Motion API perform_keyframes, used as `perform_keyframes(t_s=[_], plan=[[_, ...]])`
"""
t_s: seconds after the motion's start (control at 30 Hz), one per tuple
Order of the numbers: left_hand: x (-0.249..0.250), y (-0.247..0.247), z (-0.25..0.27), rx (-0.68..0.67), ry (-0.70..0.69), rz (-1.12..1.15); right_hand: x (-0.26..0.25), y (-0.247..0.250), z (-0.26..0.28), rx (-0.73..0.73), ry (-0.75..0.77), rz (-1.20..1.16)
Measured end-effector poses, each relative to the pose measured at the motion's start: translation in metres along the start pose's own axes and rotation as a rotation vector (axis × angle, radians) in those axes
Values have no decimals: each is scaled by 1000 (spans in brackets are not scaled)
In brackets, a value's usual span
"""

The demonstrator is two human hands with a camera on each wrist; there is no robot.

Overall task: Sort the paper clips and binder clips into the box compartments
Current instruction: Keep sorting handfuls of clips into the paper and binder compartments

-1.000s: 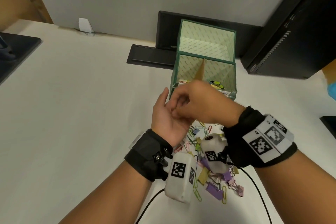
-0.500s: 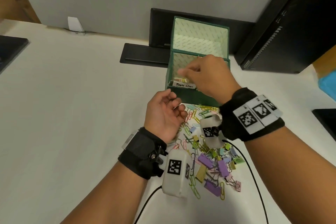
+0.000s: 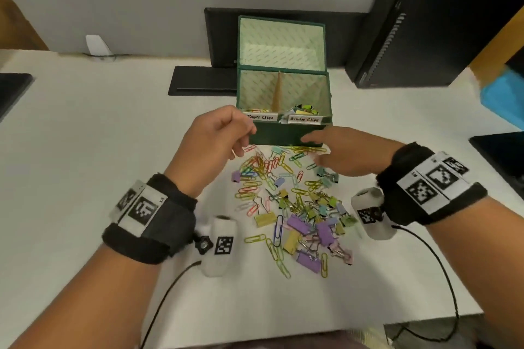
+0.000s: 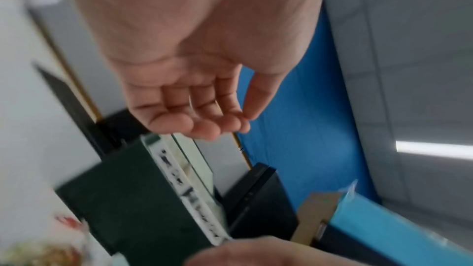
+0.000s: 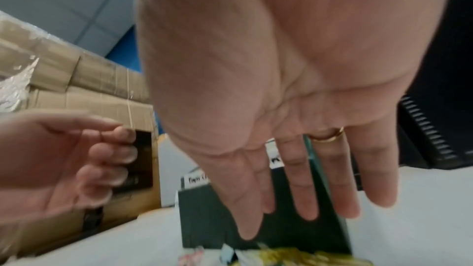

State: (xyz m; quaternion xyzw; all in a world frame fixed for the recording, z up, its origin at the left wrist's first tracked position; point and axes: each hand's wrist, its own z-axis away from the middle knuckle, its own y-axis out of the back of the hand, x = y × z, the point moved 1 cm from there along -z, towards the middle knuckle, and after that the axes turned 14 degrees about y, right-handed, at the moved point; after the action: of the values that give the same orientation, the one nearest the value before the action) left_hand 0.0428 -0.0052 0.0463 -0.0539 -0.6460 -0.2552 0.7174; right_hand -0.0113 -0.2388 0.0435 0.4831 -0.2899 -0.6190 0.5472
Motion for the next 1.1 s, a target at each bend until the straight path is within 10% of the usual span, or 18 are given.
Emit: perform_keyframes(t_s=[0.5,0.77,1.1], plan=[[-19,-47,-27,-283,64,-1225,-13,-21,-16,-144,167,23],[-9,-63,-22,-404,-54,-1202,-6,-25,-6,-108,119,75],[-24,-15,4,-430,254,-1290,9,-27,32,-281,-22,51]])
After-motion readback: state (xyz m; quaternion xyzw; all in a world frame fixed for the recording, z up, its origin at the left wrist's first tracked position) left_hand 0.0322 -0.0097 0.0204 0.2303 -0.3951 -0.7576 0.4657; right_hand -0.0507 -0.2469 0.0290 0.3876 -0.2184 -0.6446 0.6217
